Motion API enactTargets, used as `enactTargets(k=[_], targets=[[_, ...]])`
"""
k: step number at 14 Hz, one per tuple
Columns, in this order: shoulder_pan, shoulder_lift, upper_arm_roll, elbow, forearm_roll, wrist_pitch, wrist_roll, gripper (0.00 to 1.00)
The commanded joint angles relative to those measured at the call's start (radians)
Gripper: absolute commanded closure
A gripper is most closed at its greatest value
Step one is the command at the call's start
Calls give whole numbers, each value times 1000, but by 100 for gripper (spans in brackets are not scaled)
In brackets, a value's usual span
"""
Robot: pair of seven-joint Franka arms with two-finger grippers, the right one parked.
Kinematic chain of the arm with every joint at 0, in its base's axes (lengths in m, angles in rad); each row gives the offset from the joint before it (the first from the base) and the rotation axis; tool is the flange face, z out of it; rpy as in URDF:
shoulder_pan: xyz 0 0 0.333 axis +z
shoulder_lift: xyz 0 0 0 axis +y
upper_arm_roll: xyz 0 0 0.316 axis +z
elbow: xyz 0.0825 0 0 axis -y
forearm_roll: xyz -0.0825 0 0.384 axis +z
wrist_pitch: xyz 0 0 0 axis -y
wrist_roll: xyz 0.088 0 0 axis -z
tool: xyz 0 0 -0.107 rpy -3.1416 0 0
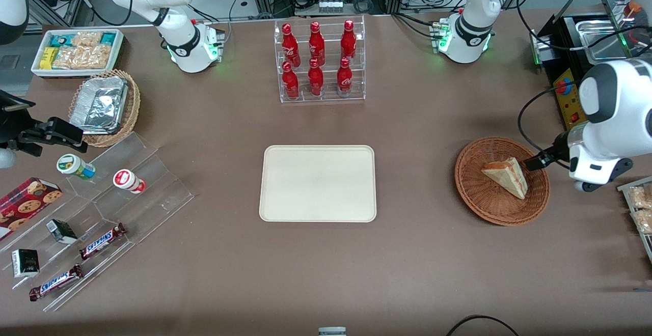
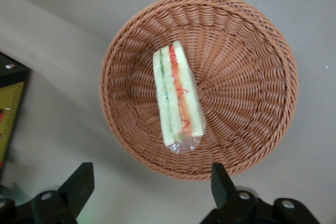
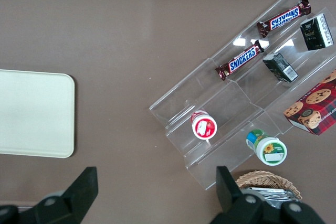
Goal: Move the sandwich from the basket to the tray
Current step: 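Lower the open left gripper onto the sandwich and close on it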
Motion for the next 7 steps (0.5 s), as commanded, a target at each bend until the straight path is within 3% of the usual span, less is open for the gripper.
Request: enactTargets(k=[1, 4, 7], targets=[[1, -14, -1, -111, -14, 149, -58, 1], [-12, -9, -3, -238, -13, 348, -173, 1], [-16, 1, -4, -292, -11, 406, -181, 1]])
